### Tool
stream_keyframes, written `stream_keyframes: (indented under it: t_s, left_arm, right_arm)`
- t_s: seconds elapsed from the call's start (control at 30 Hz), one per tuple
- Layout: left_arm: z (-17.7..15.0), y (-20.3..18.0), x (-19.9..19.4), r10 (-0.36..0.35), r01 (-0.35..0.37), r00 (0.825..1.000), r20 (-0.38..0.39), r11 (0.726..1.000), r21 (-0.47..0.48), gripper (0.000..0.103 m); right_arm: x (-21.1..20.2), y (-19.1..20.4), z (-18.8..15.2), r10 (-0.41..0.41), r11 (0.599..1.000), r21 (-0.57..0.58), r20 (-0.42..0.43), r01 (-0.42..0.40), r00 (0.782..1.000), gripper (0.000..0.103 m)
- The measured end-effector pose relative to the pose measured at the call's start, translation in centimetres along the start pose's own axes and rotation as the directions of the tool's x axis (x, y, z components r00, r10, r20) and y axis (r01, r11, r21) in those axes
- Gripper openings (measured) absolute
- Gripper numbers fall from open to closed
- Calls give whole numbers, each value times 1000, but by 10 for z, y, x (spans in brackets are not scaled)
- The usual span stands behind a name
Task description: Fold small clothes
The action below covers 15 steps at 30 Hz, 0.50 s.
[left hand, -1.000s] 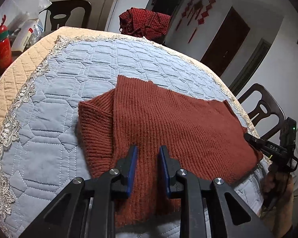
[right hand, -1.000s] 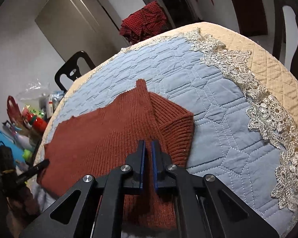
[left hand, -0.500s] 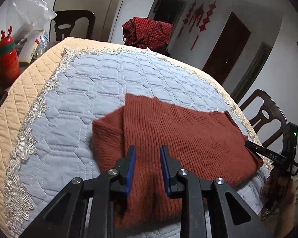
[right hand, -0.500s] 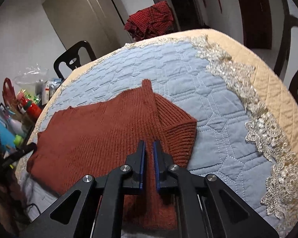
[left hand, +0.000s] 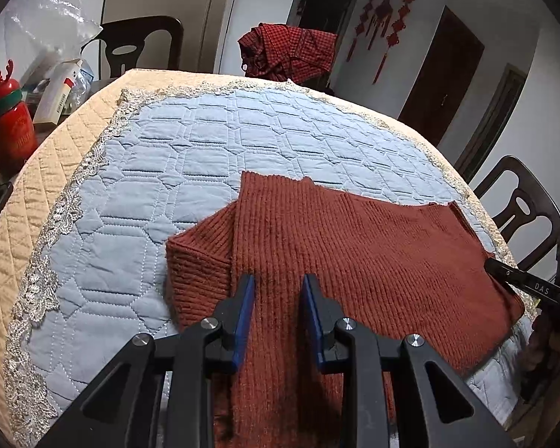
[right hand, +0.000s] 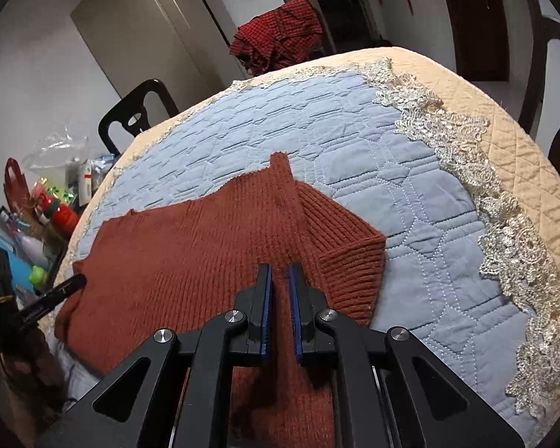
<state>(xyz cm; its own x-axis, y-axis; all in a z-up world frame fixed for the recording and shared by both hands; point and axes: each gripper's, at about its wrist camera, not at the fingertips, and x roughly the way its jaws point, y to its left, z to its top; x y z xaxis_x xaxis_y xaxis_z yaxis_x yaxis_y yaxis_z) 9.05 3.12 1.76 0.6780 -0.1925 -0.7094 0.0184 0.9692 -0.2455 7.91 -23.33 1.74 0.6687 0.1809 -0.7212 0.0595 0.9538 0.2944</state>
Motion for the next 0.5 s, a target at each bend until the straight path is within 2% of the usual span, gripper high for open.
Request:
stream_keyframes:
  t_s: [0.2, 0.3, 0.5]
  left_arm:
    - [0, 0, -10, 28, -28, 1000, 12, 1000, 6, 30]
    - [0, 3, -16, 43, -43, 999, 24, 999, 2, 36]
    - [-3, 10, -23, 60, -59, 998, 29, 998, -12, 37]
  right_arm:
    - [-7, 11, 1, -27, 999, -41, 16, 27, 1000, 10]
    - [-12, 15, 2, -17, 998, -53, 29, 18, 999, 15]
    - [-19, 33, 1, 21, 994, -105, 46, -16, 999, 16]
